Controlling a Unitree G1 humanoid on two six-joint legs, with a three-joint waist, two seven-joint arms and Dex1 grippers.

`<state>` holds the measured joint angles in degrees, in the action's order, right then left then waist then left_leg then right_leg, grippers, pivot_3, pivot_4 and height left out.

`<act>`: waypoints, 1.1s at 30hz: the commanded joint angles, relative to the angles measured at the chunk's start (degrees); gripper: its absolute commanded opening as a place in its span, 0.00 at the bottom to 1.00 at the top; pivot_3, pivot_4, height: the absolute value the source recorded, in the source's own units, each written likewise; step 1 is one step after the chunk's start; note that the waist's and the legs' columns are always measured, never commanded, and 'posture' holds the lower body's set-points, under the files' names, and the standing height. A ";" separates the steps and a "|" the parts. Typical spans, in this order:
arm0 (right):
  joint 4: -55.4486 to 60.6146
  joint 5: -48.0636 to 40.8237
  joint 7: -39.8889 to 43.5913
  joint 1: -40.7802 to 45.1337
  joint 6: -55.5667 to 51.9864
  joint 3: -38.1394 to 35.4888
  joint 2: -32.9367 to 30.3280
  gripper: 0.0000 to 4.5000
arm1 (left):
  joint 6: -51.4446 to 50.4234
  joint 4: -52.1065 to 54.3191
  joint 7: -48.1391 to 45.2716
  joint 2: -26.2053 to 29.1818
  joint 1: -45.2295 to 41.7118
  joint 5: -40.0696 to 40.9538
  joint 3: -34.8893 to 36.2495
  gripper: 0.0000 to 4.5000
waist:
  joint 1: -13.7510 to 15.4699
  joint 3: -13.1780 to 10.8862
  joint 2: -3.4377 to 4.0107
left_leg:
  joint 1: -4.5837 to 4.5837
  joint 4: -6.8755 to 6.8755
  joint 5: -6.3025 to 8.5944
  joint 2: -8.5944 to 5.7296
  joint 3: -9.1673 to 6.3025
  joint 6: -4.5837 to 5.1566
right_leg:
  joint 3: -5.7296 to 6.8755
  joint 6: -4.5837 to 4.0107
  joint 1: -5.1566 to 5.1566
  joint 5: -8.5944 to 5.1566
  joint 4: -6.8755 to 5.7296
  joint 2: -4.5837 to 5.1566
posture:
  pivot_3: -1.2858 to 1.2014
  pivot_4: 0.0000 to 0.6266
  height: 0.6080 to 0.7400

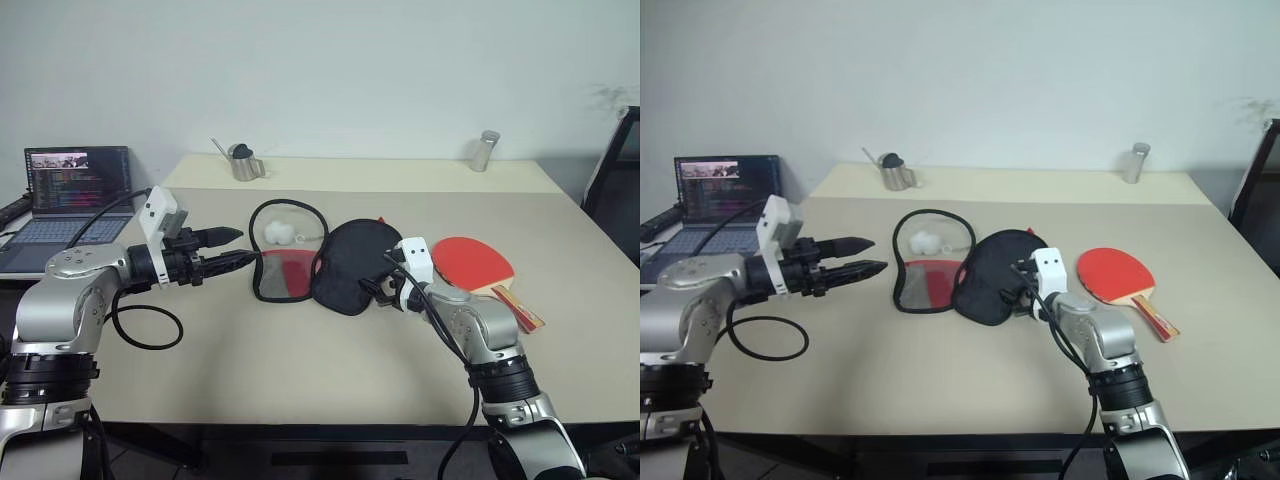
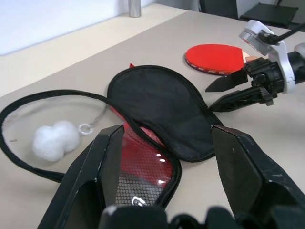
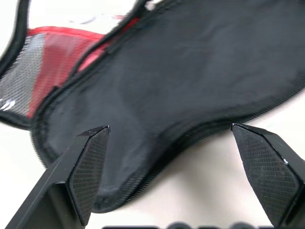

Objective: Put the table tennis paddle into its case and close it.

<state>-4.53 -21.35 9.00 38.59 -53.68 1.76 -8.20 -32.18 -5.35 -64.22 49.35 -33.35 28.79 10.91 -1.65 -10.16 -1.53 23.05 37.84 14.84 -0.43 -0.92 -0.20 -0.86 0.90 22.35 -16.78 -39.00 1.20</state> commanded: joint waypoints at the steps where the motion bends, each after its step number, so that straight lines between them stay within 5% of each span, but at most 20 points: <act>1: -0.98 0.09 -2.37 1.70 -0.39 -2.72 2.72 1.00 | 1.01 0.70 0.21 0.00 -1.19 0.01 0.04 0.69 | -0.17 0.00 0.00 | 0.00 0.00 0.00 0.00 0.00 0.00 | 0.00 0.00 0.00 0.00 -0.01 0.00 | 0.52 0.24 1.00; 15: -8.12 0.25 -0.27 5.10 2.66 -3.98 8.48 1.00 | 1.44 0.23 0.62 -1.26 -1.82 -0.40 -0.80 0.69 | -0.24 -0.01 0.02 | -0.01 0.01 0.00 0.01 0.01 0.00 | 0.00 0.00 0.02 0.00 -0.04 -0.01 | 0.52 0.24 1.00; 18: -9.56 0.43 -0.55 6.27 4.02 -4.75 9.08 0.86 | 1.50 0.56 0.80 -1.65 -1.84 -0.43 -1.07 0.70 | -0.24 -0.01 0.02 | -0.01 0.00 0.00 0.01 0.01 0.00 | -0.01 0.00 0.03 0.00 -0.04 -0.02 | 0.52 0.24 1.00; 29: -9.04 -1.74 -0.49 5.30 -1.85 -10.50 5.85 0.01 | 0.91 4.42 1.34 -4.24 0.45 -0.17 -3.12 0.70 | -0.14 -0.02 0.03 | 0.00 0.00 0.00 0.01 0.01 0.00 | -0.01 0.00 0.02 0.00 -0.04 -0.01 | 0.52 0.24 1.00; 33: -9.35 -1.73 1.58 5.31 -3.99 -11.00 1.54 0.01 | 0.28 6.59 1.32 -6.41 0.30 -0.06 -5.69 0.70 | -0.10 -0.02 0.03 | 0.00 0.00 0.00 0.00 0.01 0.00 | -0.02 0.00 0.01 0.00 -0.02 0.00 | 0.52 0.24 1.00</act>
<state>-15.46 -22.15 9.57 43.53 -56.97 -8.02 -5.52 -32.12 -1.52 -63.04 42.95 -32.25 28.07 5.30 -1.74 -10.17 -1.51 23.05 37.85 14.84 -0.43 -0.91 -0.20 -0.88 0.90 22.36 -16.77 -39.02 1.19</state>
